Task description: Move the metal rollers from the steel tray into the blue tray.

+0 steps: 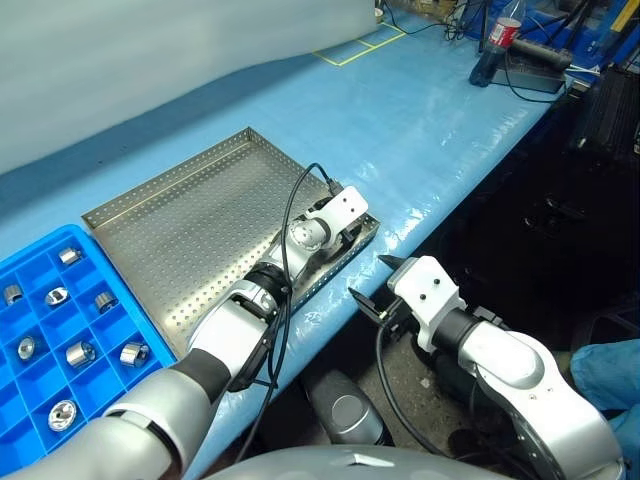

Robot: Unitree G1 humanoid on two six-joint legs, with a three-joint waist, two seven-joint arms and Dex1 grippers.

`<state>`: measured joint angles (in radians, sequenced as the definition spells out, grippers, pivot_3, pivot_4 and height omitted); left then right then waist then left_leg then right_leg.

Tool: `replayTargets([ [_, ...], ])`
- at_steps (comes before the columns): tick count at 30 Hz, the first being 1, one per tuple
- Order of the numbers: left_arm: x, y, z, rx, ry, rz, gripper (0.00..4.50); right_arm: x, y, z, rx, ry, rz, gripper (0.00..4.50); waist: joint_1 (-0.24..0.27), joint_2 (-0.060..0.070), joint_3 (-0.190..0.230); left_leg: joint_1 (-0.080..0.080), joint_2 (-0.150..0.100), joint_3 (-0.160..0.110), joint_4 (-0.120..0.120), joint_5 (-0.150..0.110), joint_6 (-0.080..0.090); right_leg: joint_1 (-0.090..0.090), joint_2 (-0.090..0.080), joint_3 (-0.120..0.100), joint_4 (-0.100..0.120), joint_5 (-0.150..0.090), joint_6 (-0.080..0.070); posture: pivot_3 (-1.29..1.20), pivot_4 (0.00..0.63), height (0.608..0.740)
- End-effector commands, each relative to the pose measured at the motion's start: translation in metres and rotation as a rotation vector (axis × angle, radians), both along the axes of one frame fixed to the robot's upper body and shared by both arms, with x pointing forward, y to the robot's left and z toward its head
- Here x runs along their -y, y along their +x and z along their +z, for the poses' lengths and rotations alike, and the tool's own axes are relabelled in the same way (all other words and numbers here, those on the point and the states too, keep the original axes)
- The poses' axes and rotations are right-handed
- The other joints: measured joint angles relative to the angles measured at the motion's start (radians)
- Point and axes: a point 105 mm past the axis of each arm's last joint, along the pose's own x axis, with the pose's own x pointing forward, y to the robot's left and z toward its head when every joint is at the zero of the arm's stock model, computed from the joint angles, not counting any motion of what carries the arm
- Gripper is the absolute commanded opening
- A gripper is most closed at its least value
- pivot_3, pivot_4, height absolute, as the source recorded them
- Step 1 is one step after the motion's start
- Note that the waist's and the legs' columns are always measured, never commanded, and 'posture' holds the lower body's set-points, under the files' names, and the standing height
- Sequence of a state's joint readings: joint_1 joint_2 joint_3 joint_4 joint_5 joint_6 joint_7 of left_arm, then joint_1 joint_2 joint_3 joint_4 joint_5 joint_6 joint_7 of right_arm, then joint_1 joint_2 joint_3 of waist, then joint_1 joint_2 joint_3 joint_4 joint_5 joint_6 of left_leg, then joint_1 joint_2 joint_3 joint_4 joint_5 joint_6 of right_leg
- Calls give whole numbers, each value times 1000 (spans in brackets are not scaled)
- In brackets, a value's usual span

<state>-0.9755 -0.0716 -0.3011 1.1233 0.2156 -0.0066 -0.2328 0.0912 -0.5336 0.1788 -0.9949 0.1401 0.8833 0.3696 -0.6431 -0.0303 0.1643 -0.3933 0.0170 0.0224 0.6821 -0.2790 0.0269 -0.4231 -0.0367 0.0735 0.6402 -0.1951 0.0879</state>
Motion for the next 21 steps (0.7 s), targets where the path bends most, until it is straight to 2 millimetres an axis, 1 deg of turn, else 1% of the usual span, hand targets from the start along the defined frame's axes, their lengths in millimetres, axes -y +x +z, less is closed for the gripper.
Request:
replayTargets([
  [1,-11,11,12,35,-32,89,4038,-3,1,10,43,16,11,3666,-2,-1,0,0,-1,0,0,0,1,0,-1,0,0,0,1,-625,150,740],
  [3,-14,13,11,1,-83,128,4038,-4,2,9,40,17,17,3666,-3,-1,0,0,-4,1,0,1,3,0,-4,1,0,1,3,-625,150,740],
  [5,-14,13,10,-107,-221,179,4038,-4,3,7,36,9,20,3666,-2,-1,0,0,-6,1,0,1,4,0,-6,0,0,0,4,-625,150,740],
  [7,-14,13,9,-163,-291,207,4038,-4,4,6,33,7,21,3666,0,-1,0,0,-8,0,0,2,6,0,-8,0,0,1,6,-616,150,740],
  [10,-13,10,3,-206,-280,200,4038,-5,4,6,32,10,21,3666,3,-1,0,0,-9,0,0,1,7,0,-9,0,-2,1,7,-616,150,740],
  [15,-11,2,-13,-256,-192,187,4038,-5,6,6,38,13,18,3666,7,-1,0,-1,-10,0,0,0,10,0,-9,0,-6,1,9,-622,150,740],
  [18,-9,1,-15,-262,-195,187,3390,-4,6,6,37,12,13,3700,7,-1,0,0,-10,0,0,-1,11,1,-9,0,-8,2,10,-624,150,740],
  [21,-9,1,-14,-262,-206,186,2436,-4,7,5,36,12,11,3700,6,-1,0,0,-10,0,0,-2,12,6,-10,0,-12,3,11,-622,150,740],
])
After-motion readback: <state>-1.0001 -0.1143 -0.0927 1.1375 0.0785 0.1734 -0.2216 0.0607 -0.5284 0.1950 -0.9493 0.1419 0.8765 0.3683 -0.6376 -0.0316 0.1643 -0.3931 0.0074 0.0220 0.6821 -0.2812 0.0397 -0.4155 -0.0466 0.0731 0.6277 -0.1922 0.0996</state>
